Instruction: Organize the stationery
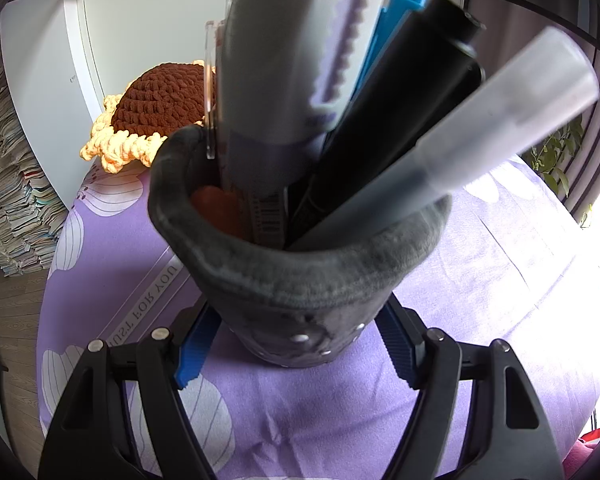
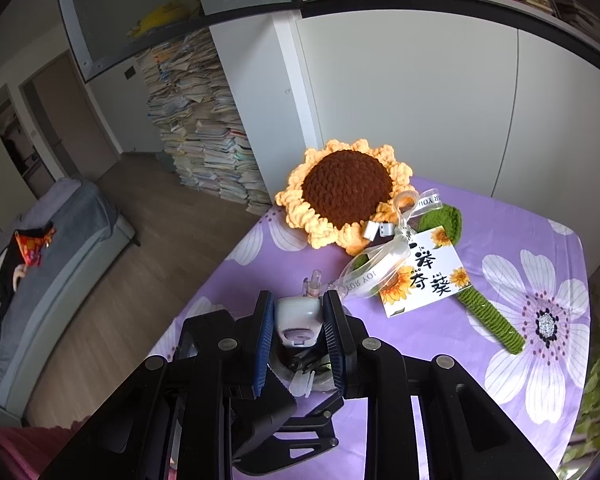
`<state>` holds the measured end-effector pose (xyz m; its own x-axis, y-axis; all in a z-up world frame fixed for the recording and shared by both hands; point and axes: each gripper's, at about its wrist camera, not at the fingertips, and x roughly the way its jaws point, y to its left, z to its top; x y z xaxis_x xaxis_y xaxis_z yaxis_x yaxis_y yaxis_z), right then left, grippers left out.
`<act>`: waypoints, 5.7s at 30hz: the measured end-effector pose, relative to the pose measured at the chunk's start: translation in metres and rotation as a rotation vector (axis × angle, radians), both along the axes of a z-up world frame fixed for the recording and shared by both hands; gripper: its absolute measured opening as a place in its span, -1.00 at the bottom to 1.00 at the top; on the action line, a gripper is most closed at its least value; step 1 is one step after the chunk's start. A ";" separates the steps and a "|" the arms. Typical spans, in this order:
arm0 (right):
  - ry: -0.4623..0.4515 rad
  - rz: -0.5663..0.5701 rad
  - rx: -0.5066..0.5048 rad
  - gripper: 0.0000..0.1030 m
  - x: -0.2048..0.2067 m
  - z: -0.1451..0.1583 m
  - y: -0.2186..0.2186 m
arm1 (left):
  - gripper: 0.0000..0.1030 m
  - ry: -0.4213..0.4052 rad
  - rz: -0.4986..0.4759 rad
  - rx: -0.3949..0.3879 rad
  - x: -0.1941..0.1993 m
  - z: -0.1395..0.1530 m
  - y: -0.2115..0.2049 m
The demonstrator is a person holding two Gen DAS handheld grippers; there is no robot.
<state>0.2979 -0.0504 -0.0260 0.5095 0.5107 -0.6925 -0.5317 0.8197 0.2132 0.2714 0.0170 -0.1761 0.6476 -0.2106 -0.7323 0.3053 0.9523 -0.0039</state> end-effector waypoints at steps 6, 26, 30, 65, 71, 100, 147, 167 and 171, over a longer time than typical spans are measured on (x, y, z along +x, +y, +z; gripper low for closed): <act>0.011 0.002 0.002 -0.49 -0.002 -0.002 0.000 | 0.42 0.000 0.000 0.000 0.001 0.000 0.000; 0.067 -0.003 0.053 -0.48 -0.005 -0.007 -0.016 | 0.42 0.000 0.000 0.000 0.001 0.000 0.000; 0.020 -0.050 0.058 -0.45 -0.016 -0.006 -0.040 | 0.42 0.000 0.000 0.001 0.002 0.000 0.000; 0.204 -0.284 0.174 -0.29 -0.058 -0.104 -0.161 | 0.36 -0.137 0.091 -0.084 0.000 0.052 0.001; 0.204 -0.312 0.201 -0.29 -0.063 -0.108 -0.180 | 0.36 -0.133 0.102 -0.059 -0.002 0.053 -0.006; 0.199 -0.402 0.246 -0.29 -0.081 -0.122 -0.242 | 0.36 -0.134 -0.073 -0.018 0.024 0.074 -0.103; -0.079 -0.338 0.103 -0.29 -0.095 -0.077 -0.191 | 0.42 -0.087 -0.132 0.016 0.020 0.061 -0.111; -0.091 -0.354 0.092 -0.25 -0.111 -0.065 -0.177 | 0.81 -0.157 -0.081 0.031 -0.026 0.083 -0.081; -0.105 -0.350 0.086 -0.25 -0.118 -0.059 -0.171 | 0.88 -0.200 -0.065 0.035 -0.046 0.098 -0.078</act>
